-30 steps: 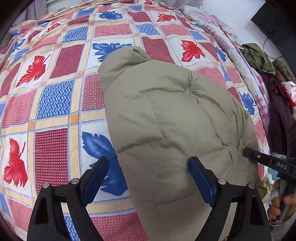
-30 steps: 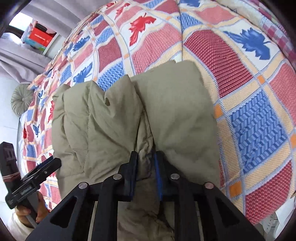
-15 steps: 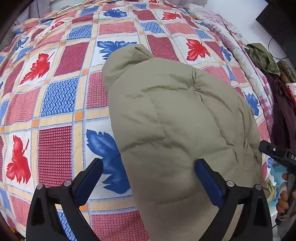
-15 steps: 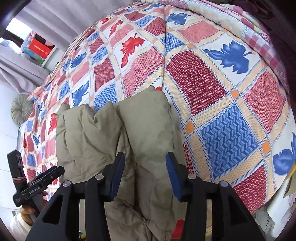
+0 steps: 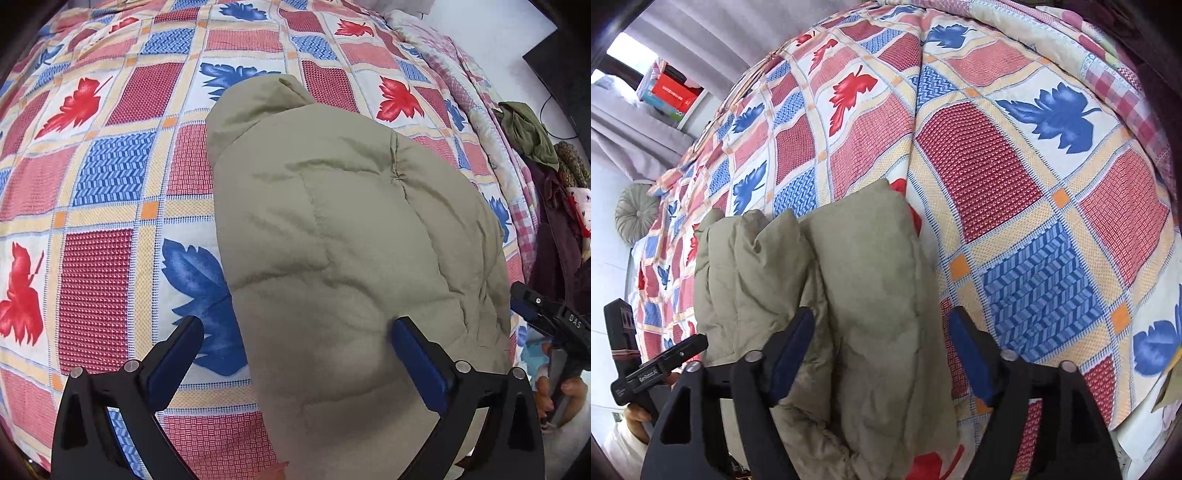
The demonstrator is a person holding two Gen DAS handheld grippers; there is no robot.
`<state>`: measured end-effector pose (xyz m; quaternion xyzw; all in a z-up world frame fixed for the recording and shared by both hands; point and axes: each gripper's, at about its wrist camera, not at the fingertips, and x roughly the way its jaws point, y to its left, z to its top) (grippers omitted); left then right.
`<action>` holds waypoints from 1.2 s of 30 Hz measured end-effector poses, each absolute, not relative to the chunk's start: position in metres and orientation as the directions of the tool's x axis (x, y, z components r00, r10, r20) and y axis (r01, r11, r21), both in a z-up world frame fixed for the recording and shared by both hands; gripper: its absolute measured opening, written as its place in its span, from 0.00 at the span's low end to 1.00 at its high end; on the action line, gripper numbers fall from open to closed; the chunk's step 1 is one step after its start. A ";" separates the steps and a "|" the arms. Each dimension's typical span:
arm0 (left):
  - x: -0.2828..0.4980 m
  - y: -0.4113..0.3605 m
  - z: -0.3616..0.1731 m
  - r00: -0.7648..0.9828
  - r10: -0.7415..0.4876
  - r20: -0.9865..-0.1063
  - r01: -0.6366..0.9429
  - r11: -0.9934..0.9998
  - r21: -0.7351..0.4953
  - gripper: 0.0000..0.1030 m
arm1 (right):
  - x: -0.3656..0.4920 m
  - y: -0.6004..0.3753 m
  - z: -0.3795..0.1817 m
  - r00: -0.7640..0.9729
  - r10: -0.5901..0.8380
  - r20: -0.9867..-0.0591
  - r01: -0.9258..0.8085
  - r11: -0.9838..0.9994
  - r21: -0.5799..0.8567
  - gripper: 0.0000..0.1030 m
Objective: Fold large clothes
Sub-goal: 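Grasp the khaki jacket bundle edge with both tools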
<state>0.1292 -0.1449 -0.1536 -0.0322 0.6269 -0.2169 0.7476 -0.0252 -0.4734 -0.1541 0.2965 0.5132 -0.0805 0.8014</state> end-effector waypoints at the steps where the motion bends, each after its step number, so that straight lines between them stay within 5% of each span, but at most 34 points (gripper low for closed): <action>1: 0.129 -0.144 -0.155 0.113 -0.374 -0.920 0.276 0.902 -0.333 0.99 | -0.026 -0.477 -0.157 0.464 0.185 -0.866 0.436 0.804 0.405 0.77; 5: 0.128 -0.139 -0.160 0.097 -0.414 -0.905 0.240 0.892 -0.382 0.99 | -0.024 -0.492 -0.173 0.472 0.259 -0.843 0.442 0.758 0.480 0.87; 23: 0.122 -0.140 -0.150 0.130 -0.399 -0.908 0.155 0.912 -0.379 0.99 | -0.010 -0.510 -0.206 0.417 0.452 -0.788 0.382 0.700 0.604 0.87; 36: 0.122 -0.121 -0.158 0.102 -0.519 -0.849 0.102 0.854 -0.510 0.99 | 0.005 -0.504 -0.223 0.374 0.544 -0.751 0.354 0.665 0.658 0.88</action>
